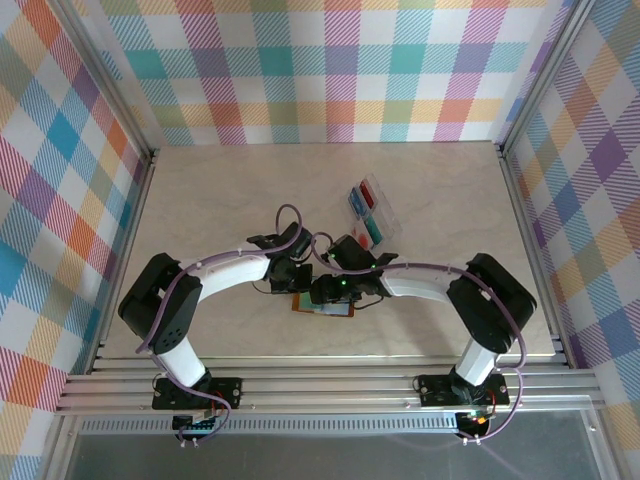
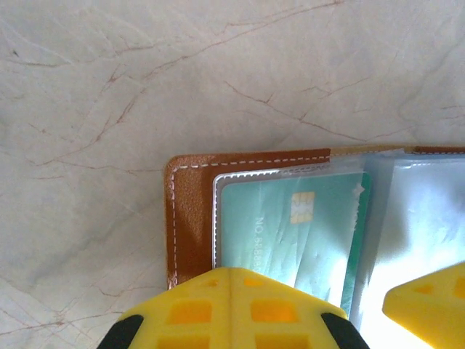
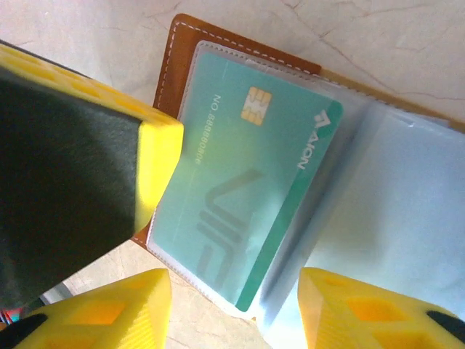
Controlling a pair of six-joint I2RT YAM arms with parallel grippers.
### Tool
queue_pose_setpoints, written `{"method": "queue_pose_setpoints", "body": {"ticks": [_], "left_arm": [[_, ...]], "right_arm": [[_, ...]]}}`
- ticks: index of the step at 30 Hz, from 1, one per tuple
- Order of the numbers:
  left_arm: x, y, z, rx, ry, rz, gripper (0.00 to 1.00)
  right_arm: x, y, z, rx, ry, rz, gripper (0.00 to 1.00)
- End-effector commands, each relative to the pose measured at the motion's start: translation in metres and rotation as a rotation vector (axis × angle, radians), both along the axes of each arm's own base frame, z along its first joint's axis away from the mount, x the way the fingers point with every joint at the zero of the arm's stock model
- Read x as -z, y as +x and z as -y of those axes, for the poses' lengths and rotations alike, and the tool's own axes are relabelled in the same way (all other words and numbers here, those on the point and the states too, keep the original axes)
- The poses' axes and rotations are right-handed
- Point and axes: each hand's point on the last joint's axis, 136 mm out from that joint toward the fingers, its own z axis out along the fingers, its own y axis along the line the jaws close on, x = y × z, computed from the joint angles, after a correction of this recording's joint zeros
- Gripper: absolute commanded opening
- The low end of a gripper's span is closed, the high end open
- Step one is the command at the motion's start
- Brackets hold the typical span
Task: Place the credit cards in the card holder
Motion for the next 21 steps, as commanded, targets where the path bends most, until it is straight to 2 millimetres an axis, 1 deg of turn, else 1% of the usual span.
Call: {"method": "queue_pose_setpoints", "body": {"ticks": [1, 6, 9, 11, 16, 21], "left_arm": [[-0.007, 0.002, -0.003, -0.019, -0.034, 0.012, 0.01], [-0.006, 0.002, -0.006, -0.026, -0.034, 0.006, 0.01], [-0.003, 0.001, -0.007, -0.030, -0.035, 0.000, 0.01], [-0.002, 0.001, -0.008, -0.032, -0.028, -0.001, 0.01], [0.008, 0.000, -0.011, -0.038, -0.001, -0.024, 0.01], [0.012, 0.000, -0.013, -0.044, 0.015, -0.033, 0.01]], "right_arm": [[-0.018, 0.002, 0.009, -0.023, -0.053, 0.063, 0.50], [-0.023, 0.013, 0.027, -0.002, -0.157, 0.130, 0.40], [-0.022, 0.020, 0.032, 0.011, -0.211, 0.154, 0.38], [-0.019, 0.024, 0.035, 0.016, -0.247, 0.160, 0.38], [-0.002, 0.030, 0.046, 0.027, -0.346, 0.158, 0.40], [0.013, 0.028, 0.049, 0.024, -0.382, 0.132, 0.43]]}}
